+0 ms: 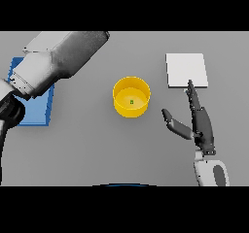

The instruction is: Pick up the red beaker and tilt it to pour out 1 green nut into yellow bowl. Pick up the yellow bowl and place it on the metallic measuring scale.

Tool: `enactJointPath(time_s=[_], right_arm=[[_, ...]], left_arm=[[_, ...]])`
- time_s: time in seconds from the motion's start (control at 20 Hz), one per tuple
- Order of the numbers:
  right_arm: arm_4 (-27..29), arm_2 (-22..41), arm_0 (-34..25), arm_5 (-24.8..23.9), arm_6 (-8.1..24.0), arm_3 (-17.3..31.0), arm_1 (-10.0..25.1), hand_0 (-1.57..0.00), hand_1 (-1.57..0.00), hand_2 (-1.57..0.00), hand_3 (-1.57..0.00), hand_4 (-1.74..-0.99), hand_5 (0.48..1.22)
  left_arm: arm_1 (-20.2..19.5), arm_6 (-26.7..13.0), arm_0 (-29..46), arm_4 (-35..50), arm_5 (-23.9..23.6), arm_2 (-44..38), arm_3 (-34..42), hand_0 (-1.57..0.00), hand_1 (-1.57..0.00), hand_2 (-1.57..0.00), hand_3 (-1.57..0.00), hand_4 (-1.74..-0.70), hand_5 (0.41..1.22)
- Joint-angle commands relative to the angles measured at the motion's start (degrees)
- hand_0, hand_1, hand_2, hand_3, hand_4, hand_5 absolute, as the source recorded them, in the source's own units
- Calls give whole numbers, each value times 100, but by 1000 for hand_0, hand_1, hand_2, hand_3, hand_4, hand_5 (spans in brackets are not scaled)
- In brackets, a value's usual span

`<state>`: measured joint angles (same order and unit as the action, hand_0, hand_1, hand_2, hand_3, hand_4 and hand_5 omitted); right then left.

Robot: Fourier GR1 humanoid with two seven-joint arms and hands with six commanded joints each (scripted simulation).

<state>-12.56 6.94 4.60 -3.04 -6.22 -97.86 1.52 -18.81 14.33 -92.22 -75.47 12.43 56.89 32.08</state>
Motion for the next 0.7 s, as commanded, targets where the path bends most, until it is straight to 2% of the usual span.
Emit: enactJointPath(time_s=[0.0,0.1,0.15,0.3,0.45,0.55,0.65], right_arm=[[15,0,-80,10,74,47,-15,1,1,1,1,-1117,554],[121,-22,-105,139,3,76,58,1,1,1,1,-1104,563],[112,-1,-95,147,-61,106,47,1,1,1,1,-1102,572],[131,32,-136,187,-46,137,39,1,1,1,1,-1114,578],[70,43,-153,147,-186,194,52,1,1,1,1,-1118,595],[-33,51,-227,132,-21,222,132,1,1,1,1,-1127,606],[24,35,-208,186,-95,191,175,1,1,1,1,-1132,621]], left_arm=[[-76,-65,-139,168,7,-275,-207,-1571,-1571,-1571,-1571,-1722,1221],[-198,-374,-369,630,253,-955,-695,-1571,-1571,-1571,-1571,-1728,1221],[-312,-610,-434,1057,414,-1496,-942,-1571,-1571,-1571,-1523,-1731,1221],[-858,-921,-362,2247,536,-2892,-1569,-1571,-1571,-1571,-1507,-1736,1221],[-1334,-1113,20,3244,313,-3945,-1970,-1571,-1571,-1571,-1538,-1738,1221],[-1508,-1316,398,3720,13,-4403,-2104,-1571,-1571,-1571,-1550,-1739,1221],[-1549,-1787,887,4032,-407,-4653,-2177,-1571,-1571,-1571,-1558,-1740,1221]])
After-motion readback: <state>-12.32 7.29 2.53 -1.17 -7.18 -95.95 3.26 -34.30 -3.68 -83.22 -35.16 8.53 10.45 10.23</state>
